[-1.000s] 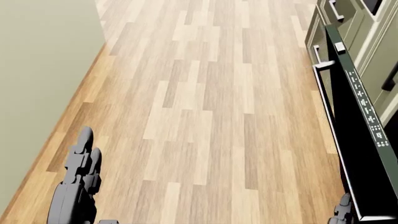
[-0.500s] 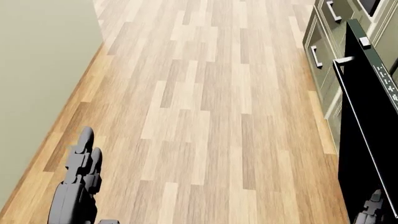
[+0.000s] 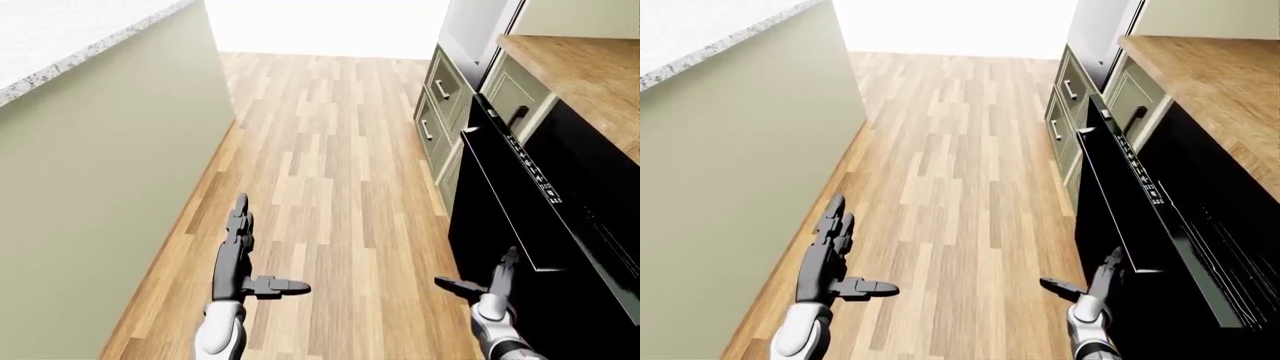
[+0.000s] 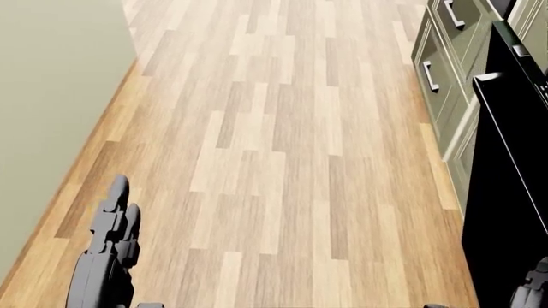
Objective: Close the dishwasher door
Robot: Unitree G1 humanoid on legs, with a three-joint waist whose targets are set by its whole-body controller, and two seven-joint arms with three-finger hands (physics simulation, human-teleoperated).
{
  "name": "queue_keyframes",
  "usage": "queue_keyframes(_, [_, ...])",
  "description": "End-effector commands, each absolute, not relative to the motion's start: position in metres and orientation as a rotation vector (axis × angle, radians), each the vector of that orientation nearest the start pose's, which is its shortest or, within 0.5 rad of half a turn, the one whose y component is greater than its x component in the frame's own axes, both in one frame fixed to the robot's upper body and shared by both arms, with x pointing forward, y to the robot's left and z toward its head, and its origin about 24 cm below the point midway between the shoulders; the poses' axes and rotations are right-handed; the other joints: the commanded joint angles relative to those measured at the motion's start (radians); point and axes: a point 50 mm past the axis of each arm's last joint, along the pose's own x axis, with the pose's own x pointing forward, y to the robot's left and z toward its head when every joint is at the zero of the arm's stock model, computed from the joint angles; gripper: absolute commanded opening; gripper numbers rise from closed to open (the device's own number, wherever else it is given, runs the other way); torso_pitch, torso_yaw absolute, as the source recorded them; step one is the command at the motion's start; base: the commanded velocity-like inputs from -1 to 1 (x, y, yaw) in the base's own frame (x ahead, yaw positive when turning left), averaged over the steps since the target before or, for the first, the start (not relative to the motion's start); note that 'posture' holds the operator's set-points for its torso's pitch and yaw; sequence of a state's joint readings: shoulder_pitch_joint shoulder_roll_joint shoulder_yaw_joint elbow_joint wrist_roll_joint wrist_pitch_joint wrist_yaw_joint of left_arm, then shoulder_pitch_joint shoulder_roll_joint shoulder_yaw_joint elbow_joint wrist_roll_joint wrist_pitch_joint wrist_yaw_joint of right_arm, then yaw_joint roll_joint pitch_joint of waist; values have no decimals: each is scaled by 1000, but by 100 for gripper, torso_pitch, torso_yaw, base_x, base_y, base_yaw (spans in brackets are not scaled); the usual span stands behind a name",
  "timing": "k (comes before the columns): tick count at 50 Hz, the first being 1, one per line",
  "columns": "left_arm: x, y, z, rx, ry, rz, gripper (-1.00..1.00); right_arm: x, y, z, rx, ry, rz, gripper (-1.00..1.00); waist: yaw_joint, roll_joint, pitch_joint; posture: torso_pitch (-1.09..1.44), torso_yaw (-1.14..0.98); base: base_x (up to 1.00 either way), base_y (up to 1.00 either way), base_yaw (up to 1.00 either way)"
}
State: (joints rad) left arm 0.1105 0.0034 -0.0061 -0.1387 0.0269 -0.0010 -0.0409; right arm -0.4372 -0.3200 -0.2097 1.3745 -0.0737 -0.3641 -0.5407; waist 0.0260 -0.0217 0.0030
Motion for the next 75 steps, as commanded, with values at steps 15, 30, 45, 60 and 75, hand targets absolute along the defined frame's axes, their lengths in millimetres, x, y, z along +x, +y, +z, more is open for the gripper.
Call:
queue_keyframes(15, [235, 151, 65, 32, -122, -22, 100, 255, -318, -32, -368, 384, -843, 100, -7, -7, -18, 0, 0, 0, 0, 0])
queue_keyframes(30, [234, 150, 64, 34, -120, -25, 100, 256, -331, -24, -376, 380, -868, 100, -7, -8, -17, 0, 0, 0, 0, 0])
queue_keyframes(45, [233, 150, 65, 35, -121, -26, 100, 253, -344, -17, -385, 381, -894, 100, -7, -8, -17, 0, 0, 0, 0, 0])
queue_keyframes(60, [234, 150, 64, 35, -120, -26, 100, 248, -361, -9, -403, 384, -928, 100, -6, -8, -14, 0, 0, 0, 0, 0])
queue_keyframes(75, [233, 149, 64, 34, -122, -28, 100, 240, -375, -5, -400, 391, -955, 100, -7, -9, -11, 0, 0, 0, 0, 0])
